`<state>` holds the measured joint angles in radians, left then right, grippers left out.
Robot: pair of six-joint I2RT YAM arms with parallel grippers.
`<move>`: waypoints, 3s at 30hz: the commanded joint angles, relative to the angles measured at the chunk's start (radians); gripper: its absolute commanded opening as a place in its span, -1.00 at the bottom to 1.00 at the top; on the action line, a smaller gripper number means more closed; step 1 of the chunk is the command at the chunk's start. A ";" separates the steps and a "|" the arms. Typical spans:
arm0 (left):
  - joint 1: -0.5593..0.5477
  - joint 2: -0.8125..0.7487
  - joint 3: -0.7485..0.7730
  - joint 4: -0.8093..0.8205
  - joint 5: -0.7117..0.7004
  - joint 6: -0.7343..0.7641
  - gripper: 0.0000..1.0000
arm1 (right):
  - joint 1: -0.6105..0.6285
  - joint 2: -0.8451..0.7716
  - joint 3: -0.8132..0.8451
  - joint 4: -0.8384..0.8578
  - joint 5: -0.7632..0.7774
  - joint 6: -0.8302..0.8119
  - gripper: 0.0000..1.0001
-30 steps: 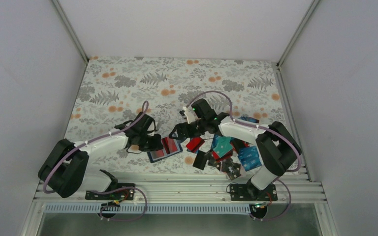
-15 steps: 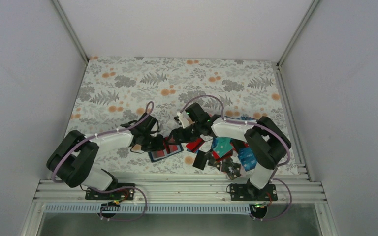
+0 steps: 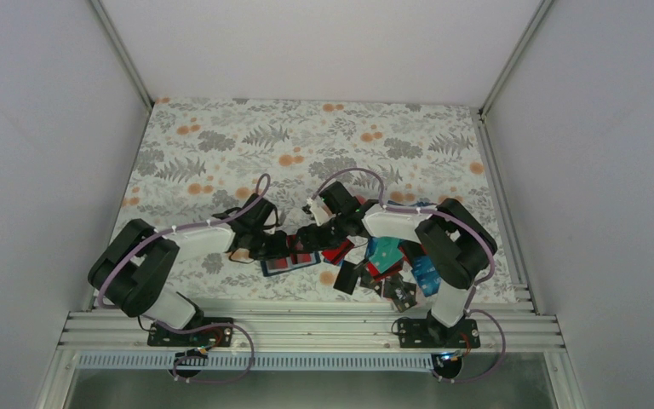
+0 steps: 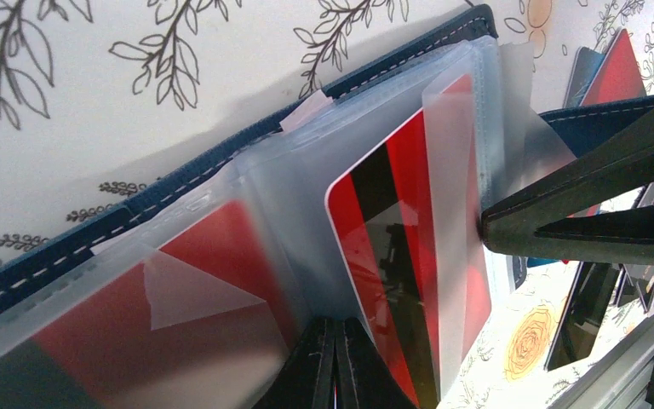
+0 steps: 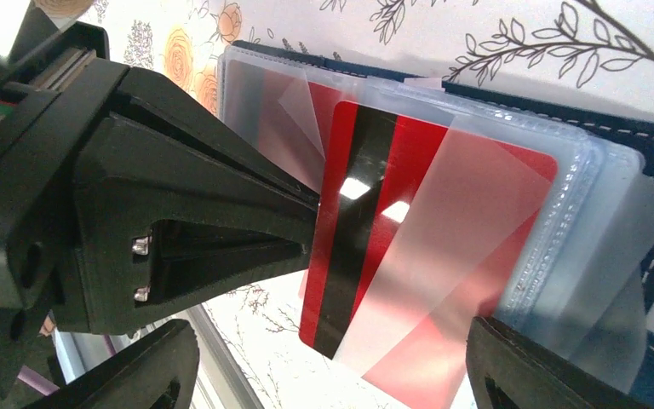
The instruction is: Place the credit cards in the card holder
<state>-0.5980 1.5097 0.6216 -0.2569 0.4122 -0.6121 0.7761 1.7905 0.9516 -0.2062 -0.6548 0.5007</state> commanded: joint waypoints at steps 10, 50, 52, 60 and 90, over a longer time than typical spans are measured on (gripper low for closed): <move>-0.019 0.011 -0.007 -0.080 -0.092 0.008 -0.95 | 0.009 -0.098 0.003 -0.071 0.109 0.000 0.65; -0.097 0.037 0.060 -0.111 -0.122 -0.011 -0.95 | 0.009 -0.045 -0.017 0.008 -0.020 0.033 0.68; -0.097 0.038 0.057 -0.110 -0.122 -0.012 -0.95 | 0.009 -0.044 -0.017 0.007 -0.019 0.033 0.68; -0.099 0.037 0.052 -0.104 -0.120 -0.015 -0.95 | 0.009 -0.038 -0.027 0.022 -0.038 0.044 0.68; -0.101 0.029 0.040 -0.097 -0.120 -0.020 -0.95 | 0.025 -0.054 -0.015 0.022 -0.031 0.049 0.70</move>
<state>-0.6922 1.5204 0.6838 -0.3359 0.3042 -0.6212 0.7841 1.7290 0.9230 -0.2195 -0.6384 0.5415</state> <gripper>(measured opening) 0.025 0.850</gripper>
